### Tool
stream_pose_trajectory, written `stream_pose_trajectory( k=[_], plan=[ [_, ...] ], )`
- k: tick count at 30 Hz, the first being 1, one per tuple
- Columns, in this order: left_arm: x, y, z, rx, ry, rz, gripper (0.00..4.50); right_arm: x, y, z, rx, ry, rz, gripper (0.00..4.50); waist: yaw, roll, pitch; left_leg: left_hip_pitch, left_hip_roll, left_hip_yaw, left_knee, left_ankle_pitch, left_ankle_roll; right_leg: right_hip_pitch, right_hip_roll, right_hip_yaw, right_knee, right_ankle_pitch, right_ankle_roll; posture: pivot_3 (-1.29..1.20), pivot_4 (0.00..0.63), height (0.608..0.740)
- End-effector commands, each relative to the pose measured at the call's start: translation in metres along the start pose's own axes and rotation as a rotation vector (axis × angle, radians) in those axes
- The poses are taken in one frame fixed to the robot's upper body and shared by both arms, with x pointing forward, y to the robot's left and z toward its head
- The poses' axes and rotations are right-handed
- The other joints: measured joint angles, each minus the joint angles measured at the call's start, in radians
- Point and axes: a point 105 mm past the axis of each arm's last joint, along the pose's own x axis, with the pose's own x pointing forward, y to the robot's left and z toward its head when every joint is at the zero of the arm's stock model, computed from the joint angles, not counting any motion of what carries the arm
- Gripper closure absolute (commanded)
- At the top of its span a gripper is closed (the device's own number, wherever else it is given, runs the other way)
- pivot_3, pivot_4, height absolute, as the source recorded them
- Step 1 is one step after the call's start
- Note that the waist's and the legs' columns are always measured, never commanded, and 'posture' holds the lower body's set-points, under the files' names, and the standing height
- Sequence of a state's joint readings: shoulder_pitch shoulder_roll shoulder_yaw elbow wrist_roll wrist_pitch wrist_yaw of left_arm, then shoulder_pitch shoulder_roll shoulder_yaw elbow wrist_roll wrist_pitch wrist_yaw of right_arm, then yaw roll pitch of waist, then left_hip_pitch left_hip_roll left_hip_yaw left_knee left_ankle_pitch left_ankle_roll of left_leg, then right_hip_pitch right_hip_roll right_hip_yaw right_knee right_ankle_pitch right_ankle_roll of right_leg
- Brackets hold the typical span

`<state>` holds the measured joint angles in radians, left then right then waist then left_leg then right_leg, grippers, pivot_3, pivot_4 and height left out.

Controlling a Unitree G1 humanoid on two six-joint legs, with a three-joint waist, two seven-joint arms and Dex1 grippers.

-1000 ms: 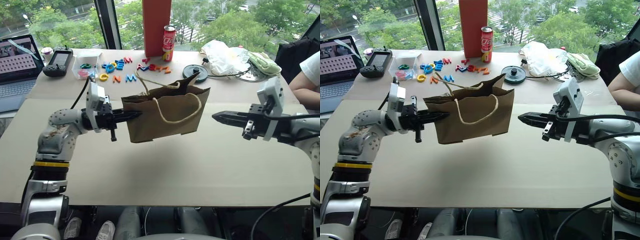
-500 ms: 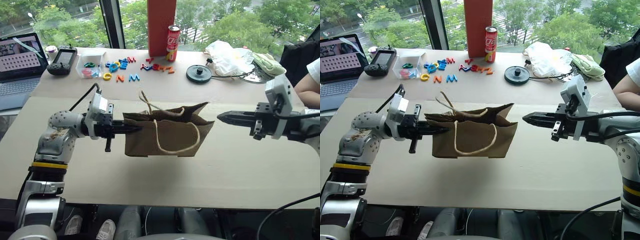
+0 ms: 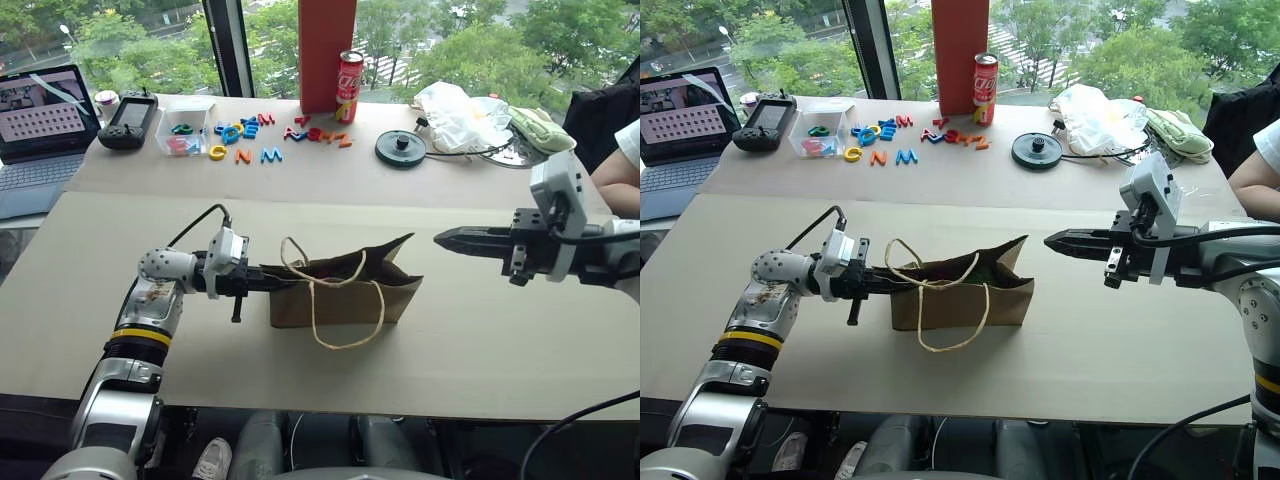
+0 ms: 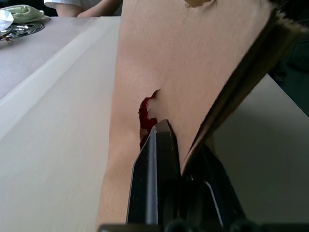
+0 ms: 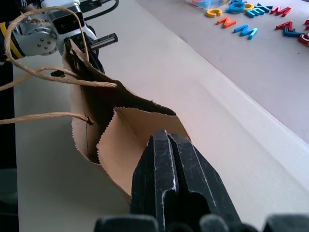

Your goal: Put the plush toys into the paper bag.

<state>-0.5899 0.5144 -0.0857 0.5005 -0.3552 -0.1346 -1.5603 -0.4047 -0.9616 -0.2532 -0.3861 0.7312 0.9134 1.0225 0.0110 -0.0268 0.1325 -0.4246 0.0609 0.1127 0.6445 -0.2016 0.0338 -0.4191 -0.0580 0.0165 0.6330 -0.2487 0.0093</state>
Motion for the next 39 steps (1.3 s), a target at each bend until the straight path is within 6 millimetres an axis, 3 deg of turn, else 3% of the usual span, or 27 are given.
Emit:
stream_pose_trajectory(
  k=[1,4,5,7,13,15,28,33,39],
  plan=[
    [-0.004,0.006,0.006,0.029,0.019,-0.019,4.36,-0.001,0.004,0.005,-0.034,0.001,0.005,4.50,0.000,0.000,0.000,0.000,0.000,0.000,0.000,0.000,0.000,0.000,0.000,0.000,0.000,0.000,0.000,0.00,0.150,0.739],
    [-0.005,0.009,0.007,0.025,0.026,-0.019,4.36,0.000,0.004,0.003,-0.031,0.005,0.004,4.50,-0.001,0.000,0.000,0.000,0.000,0.000,0.000,0.000,0.000,0.000,0.000,0.000,0.000,0.000,0.000,0.00,0.150,0.739],
    [-0.006,0.009,0.007,0.026,0.029,-0.020,4.13,0.001,0.004,0.003,-0.030,0.006,0.004,4.50,-0.002,0.000,0.000,0.000,0.000,0.000,0.000,0.000,0.000,0.000,0.000,0.000,0.000,0.000,0.000,0.00,0.150,0.739],
    [-0.008,0.009,0.008,0.023,0.035,-0.027,3.66,0.001,0.004,0.002,-0.028,0.007,0.005,4.50,-0.002,0.000,0.000,0.000,0.000,0.000,0.000,0.000,0.000,0.000,0.000,0.000,0.000,0.000,0.000,0.00,0.150,0.739],
    [-0.015,0.008,0.017,0.018,0.053,-0.035,1.61,0.003,0.001,-0.001,-0.025,0.014,0.006,4.50,-0.002,0.000,0.000,0.000,0.000,0.000,0.000,0.000,0.000,0.000,0.000,0.000,0.000,0.000,0.000,0.00,0.150,0.739],
    [-0.017,0.008,0.023,0.017,0.050,-0.035,1.61,0.004,0.001,-0.001,-0.025,0.016,0.009,4.50,-0.002,0.000,0.000,-0.001,0.000,0.000,0.000,0.000,0.000,-0.001,0.000,0.000,0.000,0.000,0.000,0.00,0.150,0.739],
    [-0.064,-0.002,0.110,-0.081,-0.004,0.055,1.61,0.001,0.001,0.007,-0.068,0.007,0.024,4.50,-0.007,0.000,0.000,0.000,0.001,0.000,0.000,0.000,0.000,-0.001,0.001,0.000,0.001,0.000,0.000,0.00,0.150,0.739],
    [-0.085,0.006,0.124,-0.073,0.016,0.156,1.61,-0.002,0.005,0.019,-0.099,-0.040,0.052,4.50,-0.007,0.000,0.000,0.001,0.001,0.000,0.000,0.000,0.000,0.000,0.001,0.000,0.001,0.000,0.000,0.00,0.150,0.739],
    [-0.089,0.009,0.129,-0.089,-0.017,0.194,1.61,0.000,0.005,0.026,-0.123,-0.070,0.062,4.50,-0.005,0.000,0.000,0.001,0.001,0.001,0.000,0.000,0.000,-0.001,0.001,0.000,0.001,0.000,0.000,0.00,0.150,0.739]
  ],
)
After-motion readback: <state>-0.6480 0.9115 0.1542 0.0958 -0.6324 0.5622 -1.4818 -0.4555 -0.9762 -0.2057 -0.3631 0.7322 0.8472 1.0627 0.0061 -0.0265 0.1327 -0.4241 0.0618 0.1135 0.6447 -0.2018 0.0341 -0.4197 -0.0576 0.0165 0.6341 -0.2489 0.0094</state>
